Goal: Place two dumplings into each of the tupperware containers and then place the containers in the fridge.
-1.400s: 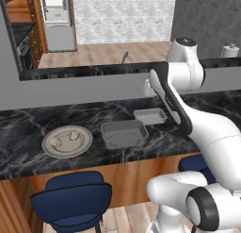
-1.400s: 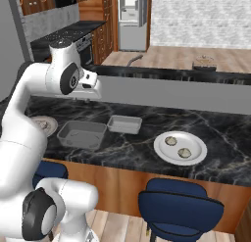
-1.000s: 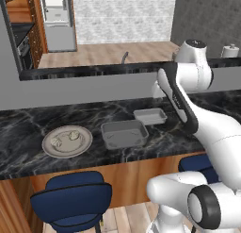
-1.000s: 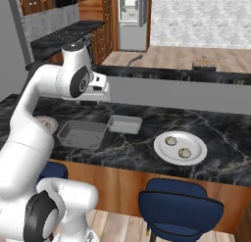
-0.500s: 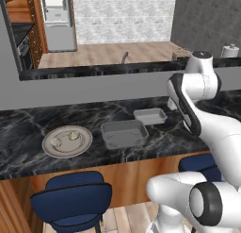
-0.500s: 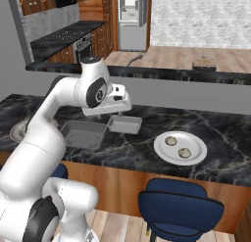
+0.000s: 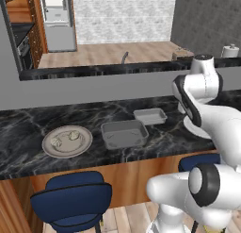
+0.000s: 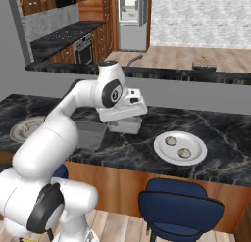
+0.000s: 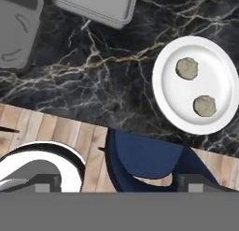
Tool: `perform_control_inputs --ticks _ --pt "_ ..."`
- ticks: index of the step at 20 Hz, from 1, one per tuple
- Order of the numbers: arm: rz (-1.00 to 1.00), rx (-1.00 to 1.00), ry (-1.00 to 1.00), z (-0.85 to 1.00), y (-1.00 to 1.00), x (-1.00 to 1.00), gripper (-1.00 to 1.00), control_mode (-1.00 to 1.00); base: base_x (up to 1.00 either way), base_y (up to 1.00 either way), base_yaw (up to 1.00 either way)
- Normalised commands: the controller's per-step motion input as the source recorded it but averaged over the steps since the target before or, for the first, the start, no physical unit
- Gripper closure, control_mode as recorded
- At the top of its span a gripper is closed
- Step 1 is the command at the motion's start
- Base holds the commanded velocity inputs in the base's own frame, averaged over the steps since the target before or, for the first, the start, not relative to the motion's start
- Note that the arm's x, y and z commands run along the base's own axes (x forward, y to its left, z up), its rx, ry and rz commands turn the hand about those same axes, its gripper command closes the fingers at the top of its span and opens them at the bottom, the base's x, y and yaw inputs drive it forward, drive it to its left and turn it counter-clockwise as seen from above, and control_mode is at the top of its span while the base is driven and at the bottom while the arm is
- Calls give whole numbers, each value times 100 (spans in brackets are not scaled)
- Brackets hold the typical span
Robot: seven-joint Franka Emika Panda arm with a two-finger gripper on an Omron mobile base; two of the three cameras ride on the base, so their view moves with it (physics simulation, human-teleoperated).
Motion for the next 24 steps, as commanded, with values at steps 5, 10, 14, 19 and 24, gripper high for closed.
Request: perform_control_inputs --ticks 5,10,14,19,24 --pt "1 0 9 -8 -36 24 -100 -100 0 0 0" --pt "4 2 7 -21 -56 11 -100 -100 0 0 0" --pt "0 1 5 -39 -49 3 -100 -100 0 0 0" --pt "0 4 2 -37 -37 6 -100 -100 0 0 0" --pt "0 6 7 -41 -33 20 -100 -100 0 0 0"
